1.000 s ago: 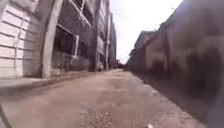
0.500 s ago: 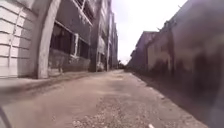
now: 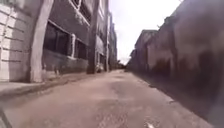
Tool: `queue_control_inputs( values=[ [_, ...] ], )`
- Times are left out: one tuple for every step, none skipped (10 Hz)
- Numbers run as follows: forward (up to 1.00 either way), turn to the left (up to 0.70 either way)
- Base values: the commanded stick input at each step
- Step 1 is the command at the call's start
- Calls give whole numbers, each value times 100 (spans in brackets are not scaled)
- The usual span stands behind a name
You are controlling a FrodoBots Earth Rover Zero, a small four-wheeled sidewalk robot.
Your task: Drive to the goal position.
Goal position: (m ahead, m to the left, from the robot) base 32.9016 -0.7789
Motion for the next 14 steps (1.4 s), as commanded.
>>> queue_control_inputs(
  values=[
    [60, 0],
    [60, 0],
    [60, 0],
    [60, 0],
    [60, 0],
    [60, 0],
    [60, 0],
    [60, 0],
    [60, 0],
    [60, 0],
    [60, 0],
    [60, 0],
    [60, 0],
    [60, 0]
  ],
)
